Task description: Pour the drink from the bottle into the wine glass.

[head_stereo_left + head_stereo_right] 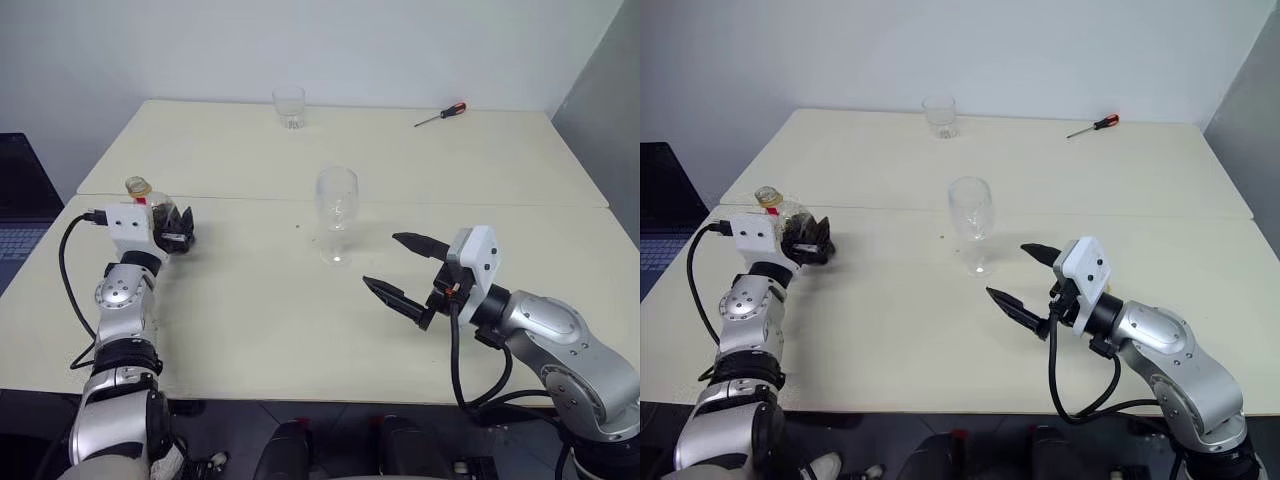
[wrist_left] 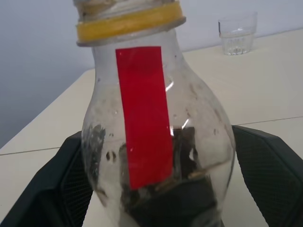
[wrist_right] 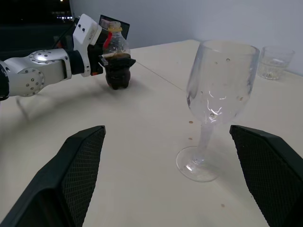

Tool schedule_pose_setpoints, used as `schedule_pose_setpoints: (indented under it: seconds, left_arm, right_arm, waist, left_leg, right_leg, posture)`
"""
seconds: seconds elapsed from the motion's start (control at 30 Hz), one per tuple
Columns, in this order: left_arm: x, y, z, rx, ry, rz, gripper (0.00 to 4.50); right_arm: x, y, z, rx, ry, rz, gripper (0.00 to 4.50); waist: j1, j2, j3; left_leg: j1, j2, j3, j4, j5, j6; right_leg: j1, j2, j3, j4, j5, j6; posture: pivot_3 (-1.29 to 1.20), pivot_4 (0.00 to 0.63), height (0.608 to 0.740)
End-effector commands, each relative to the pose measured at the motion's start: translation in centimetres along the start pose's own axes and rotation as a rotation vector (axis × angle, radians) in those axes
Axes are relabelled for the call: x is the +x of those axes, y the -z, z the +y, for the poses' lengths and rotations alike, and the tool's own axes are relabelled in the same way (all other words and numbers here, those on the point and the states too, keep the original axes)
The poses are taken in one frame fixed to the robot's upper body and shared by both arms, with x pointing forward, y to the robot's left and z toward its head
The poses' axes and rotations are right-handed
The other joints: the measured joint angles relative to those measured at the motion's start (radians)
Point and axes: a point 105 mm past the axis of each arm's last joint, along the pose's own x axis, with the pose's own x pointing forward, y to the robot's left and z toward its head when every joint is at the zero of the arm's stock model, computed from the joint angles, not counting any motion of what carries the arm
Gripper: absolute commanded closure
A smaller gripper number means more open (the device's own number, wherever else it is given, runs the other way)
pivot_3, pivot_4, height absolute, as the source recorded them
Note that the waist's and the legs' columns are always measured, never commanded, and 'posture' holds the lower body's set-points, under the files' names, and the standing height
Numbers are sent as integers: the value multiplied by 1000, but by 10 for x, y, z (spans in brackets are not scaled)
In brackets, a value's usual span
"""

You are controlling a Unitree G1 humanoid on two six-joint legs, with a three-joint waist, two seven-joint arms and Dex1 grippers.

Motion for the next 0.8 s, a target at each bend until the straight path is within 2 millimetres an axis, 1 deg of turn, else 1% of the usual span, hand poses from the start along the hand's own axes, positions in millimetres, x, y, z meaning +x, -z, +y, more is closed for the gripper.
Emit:
schedule_pose_setpoints:
  seconds: [0.03, 0.13, 0.23, 0.4, 0.5, 0.6, 0.8]
  left_arm:
    - [4, -12, 10, 28, -19, -36, 0]
    - [5, -10, 12, 24, -28, -29, 0]
    - [5, -11, 13, 22, -23, -35, 551]
    - [6, -12, 15, 20, -21, -40, 2114]
    - [7, -13, 15, 21, -20, -42, 2888]
    - [8, -15, 15, 23, -19, -44, 3189]
    - [15, -21, 7, 37, 7, -51, 3354]
  right_arm:
    - [0, -14, 2, -28, -11, -50, 10]
    - [0, -14, 3, -28, -13, -50, 10]
    - [0, -14, 3, -28, -15, -51, 0]
    - [-1, -14, 3, -26, -16, -50, 0]
    - [0, -14, 4, -23, -18, -50, 0]
    - [0, -14, 4, -20, -22, -52, 0]
    - [-1, -21, 6, -36, -53, -91, 0]
  waist:
    - [0, 0, 0]
    - [0, -1, 0]
    - [0, -1, 1]
    - [0, -2, 1]
    - [0, -2, 1]
    - [0, -3, 1]
    - [0, -4, 1]
  left_leg:
    - [0, 0, 0, 0, 0, 0]
    - [0, 0, 0, 0, 0, 0]
    - [0, 0, 0, 0, 0, 0]
    - [0, 0, 0, 0, 0, 0]
    - [0, 0, 0, 0, 0, 0]
    - [0, 0, 0, 0, 0, 0]
    - [-1, 0, 0, 0, 0, 0]
  right_leg:
    - [0, 0, 0, 0, 0, 0]
    - [0, 0, 0, 0, 0, 0]
    - [0, 0, 0, 0, 0, 0]
    - [0, 0, 0, 0, 0, 0]
    - [0, 0, 0, 0, 0, 0]
    - [0, 0, 0, 0, 0, 0]
    - [0, 0, -1, 0, 0, 0]
  posture:
    - [0, 150, 740]
    - [0, 150, 740]
    - [0, 150, 740]
    - [0, 150, 740]
    - [0, 150, 740]
    - [0, 150, 740]
    - [0, 150, 740]
